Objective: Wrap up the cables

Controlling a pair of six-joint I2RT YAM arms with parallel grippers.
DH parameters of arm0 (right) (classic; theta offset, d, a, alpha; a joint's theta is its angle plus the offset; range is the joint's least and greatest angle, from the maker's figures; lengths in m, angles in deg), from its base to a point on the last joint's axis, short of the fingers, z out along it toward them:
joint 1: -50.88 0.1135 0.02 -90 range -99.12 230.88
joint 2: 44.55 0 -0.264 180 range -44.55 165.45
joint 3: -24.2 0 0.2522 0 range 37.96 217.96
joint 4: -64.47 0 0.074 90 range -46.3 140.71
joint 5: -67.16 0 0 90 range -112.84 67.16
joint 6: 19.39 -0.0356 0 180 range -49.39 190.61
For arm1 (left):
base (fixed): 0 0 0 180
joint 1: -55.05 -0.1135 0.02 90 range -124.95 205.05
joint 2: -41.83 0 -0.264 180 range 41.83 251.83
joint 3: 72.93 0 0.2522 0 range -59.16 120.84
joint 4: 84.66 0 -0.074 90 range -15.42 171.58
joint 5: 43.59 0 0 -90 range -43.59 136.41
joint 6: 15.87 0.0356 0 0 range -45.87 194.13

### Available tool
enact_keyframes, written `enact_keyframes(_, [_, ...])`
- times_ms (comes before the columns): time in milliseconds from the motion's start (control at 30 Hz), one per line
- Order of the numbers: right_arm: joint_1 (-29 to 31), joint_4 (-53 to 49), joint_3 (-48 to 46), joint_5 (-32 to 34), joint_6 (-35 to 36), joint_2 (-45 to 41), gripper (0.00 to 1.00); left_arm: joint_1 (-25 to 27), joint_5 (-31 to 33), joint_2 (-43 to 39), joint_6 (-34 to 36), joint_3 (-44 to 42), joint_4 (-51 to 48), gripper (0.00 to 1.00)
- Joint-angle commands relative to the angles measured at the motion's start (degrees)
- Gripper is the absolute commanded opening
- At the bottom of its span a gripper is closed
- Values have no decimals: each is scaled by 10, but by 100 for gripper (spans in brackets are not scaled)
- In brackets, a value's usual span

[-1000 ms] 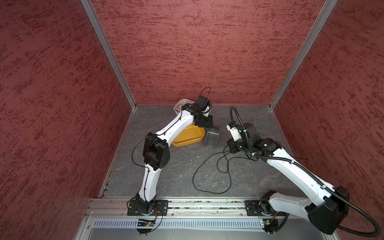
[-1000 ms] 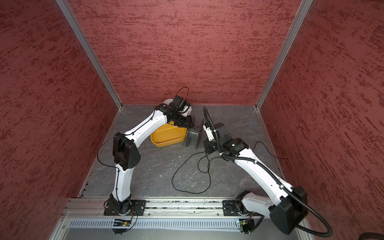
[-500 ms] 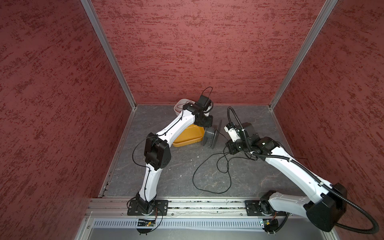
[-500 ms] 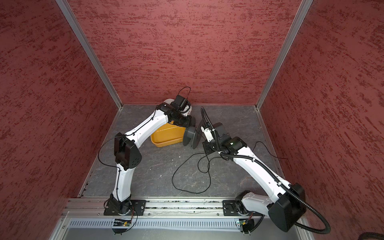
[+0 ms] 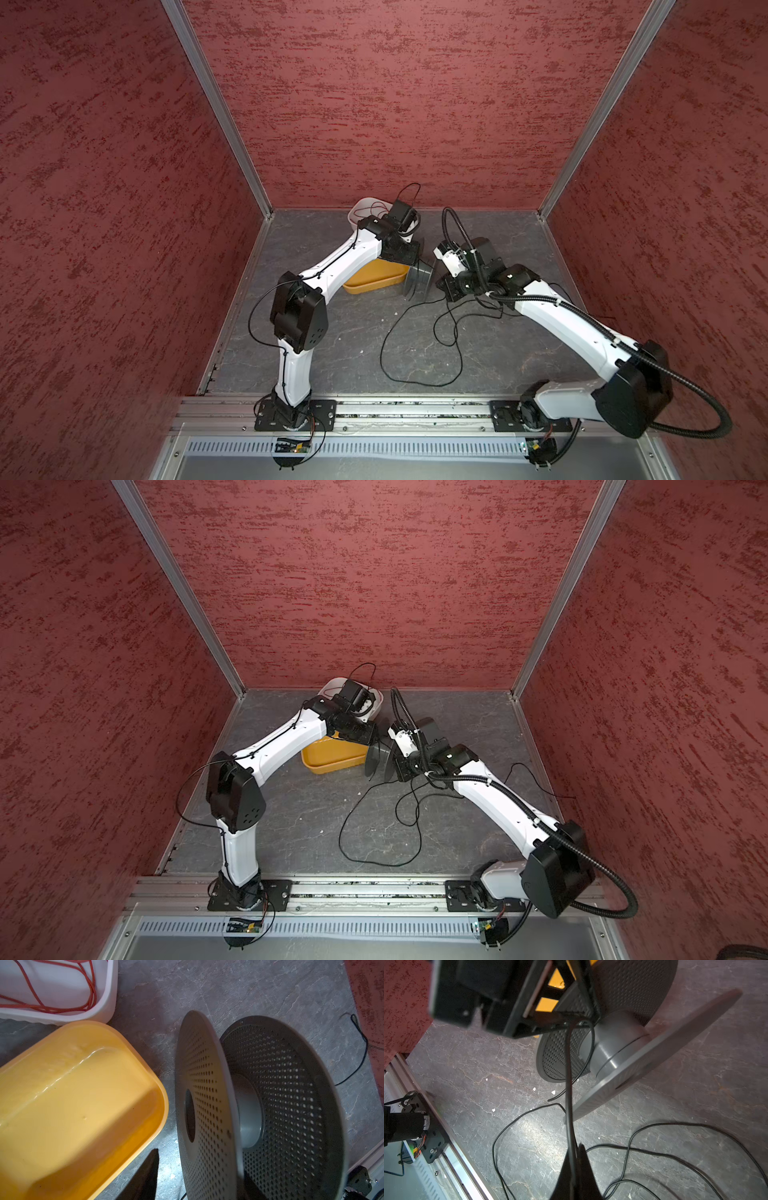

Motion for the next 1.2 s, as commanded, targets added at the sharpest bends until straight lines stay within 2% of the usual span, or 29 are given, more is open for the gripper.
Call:
enact_keyframes(0, [-4, 9, 26, 8, 27, 4, 0, -14, -7, -41, 7, -36, 60, 52])
enact_keyframes(367, [-6, 16, 26, 19, 42, 19, 0, -17, -40, -135, 42, -165, 150, 54])
enact_keyframes(767, [-6, 22, 23, 11, 49, 22, 0, 1, -56, -119, 92, -167, 190, 53])
enact_keyframes(1167, [-7, 36, 31, 7, 59, 40, 0, 3, -36, -129, 132, -189, 159, 47])
